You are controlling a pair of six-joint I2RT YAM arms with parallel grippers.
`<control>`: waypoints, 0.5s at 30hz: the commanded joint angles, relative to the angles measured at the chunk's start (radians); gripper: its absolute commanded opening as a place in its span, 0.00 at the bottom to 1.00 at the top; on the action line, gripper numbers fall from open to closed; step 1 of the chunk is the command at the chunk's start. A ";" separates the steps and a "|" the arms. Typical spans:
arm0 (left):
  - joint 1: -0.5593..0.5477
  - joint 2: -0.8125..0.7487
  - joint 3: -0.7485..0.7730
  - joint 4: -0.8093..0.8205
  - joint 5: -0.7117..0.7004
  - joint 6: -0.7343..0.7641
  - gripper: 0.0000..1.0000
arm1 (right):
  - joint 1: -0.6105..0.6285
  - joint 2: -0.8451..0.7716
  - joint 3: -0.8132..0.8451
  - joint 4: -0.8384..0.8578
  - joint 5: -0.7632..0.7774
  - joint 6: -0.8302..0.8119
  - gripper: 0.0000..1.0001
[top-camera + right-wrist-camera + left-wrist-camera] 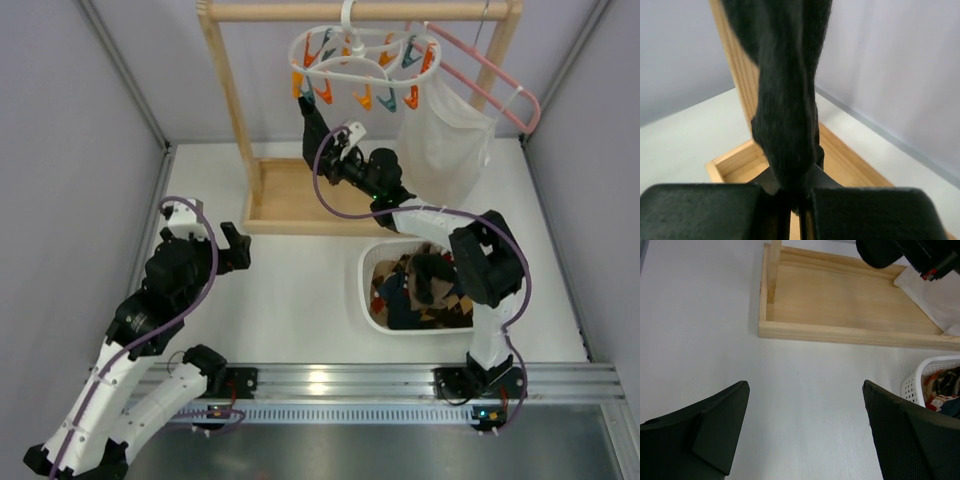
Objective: Remove the socks clipped to the hanger
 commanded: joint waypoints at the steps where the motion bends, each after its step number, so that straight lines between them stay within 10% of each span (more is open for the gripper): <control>1: 0.008 0.030 0.113 0.037 -0.020 -0.056 0.98 | 0.038 -0.155 -0.086 0.195 0.008 0.082 0.00; 15: 0.007 0.707 0.991 0.037 0.085 -0.095 0.98 | 0.262 -0.387 -0.224 -0.029 0.304 -0.026 0.00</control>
